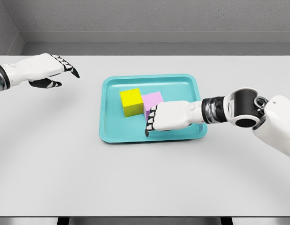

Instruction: Push two cubes

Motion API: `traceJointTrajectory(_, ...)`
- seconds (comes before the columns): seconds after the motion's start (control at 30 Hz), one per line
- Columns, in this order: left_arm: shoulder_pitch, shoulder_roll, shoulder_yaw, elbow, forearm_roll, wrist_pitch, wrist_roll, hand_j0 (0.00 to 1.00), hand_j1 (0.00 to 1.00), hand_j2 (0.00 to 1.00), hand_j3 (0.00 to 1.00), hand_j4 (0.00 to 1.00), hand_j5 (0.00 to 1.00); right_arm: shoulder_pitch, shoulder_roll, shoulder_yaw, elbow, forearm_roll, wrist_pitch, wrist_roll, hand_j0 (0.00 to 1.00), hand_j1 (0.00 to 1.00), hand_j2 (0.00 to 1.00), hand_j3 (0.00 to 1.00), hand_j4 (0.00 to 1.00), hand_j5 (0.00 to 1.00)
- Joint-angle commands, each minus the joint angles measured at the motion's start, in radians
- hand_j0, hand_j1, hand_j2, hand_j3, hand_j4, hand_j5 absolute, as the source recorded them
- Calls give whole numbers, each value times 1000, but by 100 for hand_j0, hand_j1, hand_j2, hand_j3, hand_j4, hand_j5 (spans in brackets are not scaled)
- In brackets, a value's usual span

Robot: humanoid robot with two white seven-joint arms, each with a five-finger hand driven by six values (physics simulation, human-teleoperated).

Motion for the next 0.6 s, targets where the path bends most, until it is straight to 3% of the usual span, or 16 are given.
traceJointTrajectory(0.0,0,1,2,0,5,3,1,69,69,69,69,69,69,0,-4,-1,4,-47,2,0,73,73,73,73,73,73)
traceJointTrajectory(0.1,0,1,3,0,5,3,1,69,69,69,69,69,69,3,-7,0,28,-102,2,0,73,73,73,73,73,73)
traceJointTrajectory(0.37,0,1,3,0,7,3,1,69,69,69,69,69,69,0,17,5,128,-107,2,0,73,73,73,73,73,73)
traceJointTrajectory(0.57,0,1,12,0,7,3,1,69,69,69,69,69,69,0,31,8,151,-105,2,0,73,73,73,73,73,73)
